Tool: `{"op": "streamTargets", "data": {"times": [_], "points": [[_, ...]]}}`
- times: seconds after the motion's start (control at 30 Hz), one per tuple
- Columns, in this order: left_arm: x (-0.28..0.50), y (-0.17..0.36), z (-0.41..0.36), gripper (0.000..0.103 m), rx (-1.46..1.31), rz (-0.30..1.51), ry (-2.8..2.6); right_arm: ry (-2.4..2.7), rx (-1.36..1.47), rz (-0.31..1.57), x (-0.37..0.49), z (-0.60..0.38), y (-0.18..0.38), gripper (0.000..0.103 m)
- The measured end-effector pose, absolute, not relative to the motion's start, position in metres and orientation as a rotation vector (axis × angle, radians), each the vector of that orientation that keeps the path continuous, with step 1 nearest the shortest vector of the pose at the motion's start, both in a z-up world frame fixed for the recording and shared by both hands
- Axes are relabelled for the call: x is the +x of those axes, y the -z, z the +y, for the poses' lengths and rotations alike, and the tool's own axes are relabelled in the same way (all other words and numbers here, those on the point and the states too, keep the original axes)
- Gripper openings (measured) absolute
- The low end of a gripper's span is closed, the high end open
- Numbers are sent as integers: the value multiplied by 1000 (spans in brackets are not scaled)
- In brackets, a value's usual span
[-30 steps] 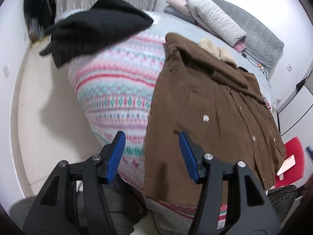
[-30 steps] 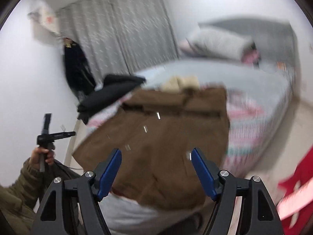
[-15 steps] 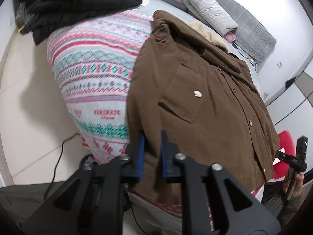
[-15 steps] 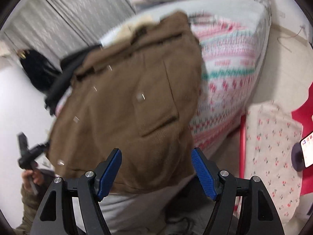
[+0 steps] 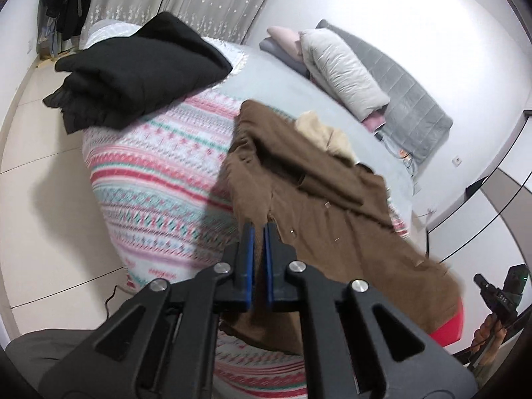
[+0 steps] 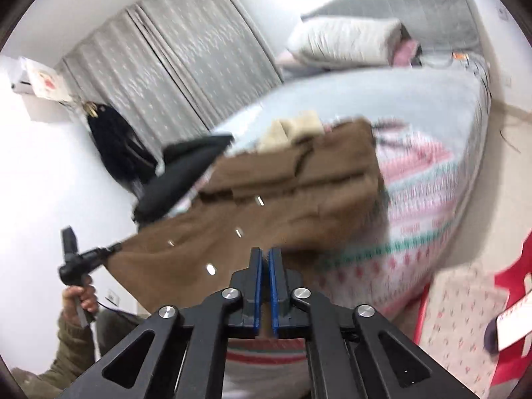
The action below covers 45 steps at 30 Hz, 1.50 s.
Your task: Fold large clothes
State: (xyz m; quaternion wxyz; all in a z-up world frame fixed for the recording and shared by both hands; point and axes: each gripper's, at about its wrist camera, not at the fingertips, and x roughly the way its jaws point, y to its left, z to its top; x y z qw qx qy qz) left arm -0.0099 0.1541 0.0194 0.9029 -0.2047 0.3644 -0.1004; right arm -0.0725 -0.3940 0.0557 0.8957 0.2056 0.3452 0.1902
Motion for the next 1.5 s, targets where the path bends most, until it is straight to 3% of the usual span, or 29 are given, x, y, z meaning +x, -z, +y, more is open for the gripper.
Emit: {"op": "streamTargets", "data": {"times": [0.13,0.3,0.37,0.47,0.5,0.63,0.67,1.17,1.2,1.23,1.27,1.33,1.5], "points": [[-5,-10,150,7,-422,764,190,-359,422,652,-74,-402,-77,2],[-1,17,161,7,-462,800,179,-306,479,901,-49,-394,19,10],[-1,18,165,7,-478,794,180,-335,539,937,-52,-390,59,25],[-1,20,168,7,-494,795,182,-321,550,962,-61,-382,93,35],[0,21,168,7,-501,793,185,-309,550,974,-64,-381,98,37],[0,17,167,7,-535,759,197,-243,576,948,-83,-394,106,68],[1,15,167,7,-544,754,203,-215,586,964,-85,-397,112,69],[1,16,162,7,-487,724,188,-272,507,1124,-62,-375,142,67],[1,15,161,7,-482,720,189,-297,481,1124,-62,-369,142,59],[0,13,160,7,-478,715,190,-329,455,1110,-63,-362,138,27],[0,12,161,7,-477,712,188,-353,446,1087,-64,-359,130,15],[2,8,162,7,-477,717,186,-365,440,1033,-72,-359,117,9],[18,-35,171,0,-495,624,164,-436,518,837,-71,-376,56,8]]}}
